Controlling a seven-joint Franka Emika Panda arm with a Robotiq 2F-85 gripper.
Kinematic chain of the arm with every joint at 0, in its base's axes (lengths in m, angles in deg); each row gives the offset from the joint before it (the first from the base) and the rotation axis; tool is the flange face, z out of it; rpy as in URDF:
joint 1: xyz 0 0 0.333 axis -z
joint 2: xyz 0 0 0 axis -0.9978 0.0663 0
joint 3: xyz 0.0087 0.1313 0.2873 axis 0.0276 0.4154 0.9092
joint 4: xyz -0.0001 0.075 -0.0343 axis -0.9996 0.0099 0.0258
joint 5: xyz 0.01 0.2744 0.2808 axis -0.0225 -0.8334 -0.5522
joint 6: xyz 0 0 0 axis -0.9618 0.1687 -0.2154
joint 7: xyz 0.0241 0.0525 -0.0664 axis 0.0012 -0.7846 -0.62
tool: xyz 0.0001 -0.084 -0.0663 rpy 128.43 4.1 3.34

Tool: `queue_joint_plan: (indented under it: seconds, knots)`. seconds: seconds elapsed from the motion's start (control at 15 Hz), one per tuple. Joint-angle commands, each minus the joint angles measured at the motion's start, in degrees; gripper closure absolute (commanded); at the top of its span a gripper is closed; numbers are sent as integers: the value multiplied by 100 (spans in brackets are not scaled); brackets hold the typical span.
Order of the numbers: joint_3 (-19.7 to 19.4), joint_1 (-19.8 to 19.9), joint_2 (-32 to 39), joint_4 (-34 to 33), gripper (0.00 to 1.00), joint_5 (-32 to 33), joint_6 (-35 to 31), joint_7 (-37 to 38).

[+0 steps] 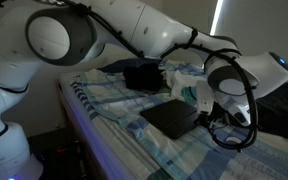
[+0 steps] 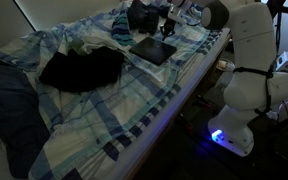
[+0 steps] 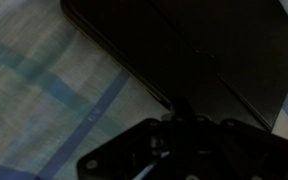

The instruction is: Open the laptop

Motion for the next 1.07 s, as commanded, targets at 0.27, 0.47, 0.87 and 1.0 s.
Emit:
queue_joint_plan:
  seconds: [0.27, 0.47, 0.87, 1.0]
  knots:
    - [49, 74, 185, -283, 100, -87, 187, 235]
    - [18, 50, 200, -322, 100, -98, 143, 277]
    - [0, -7, 192, -359, 100, -33, 67, 445]
    - [-8, -14, 194, -363, 100, -30, 49, 468]
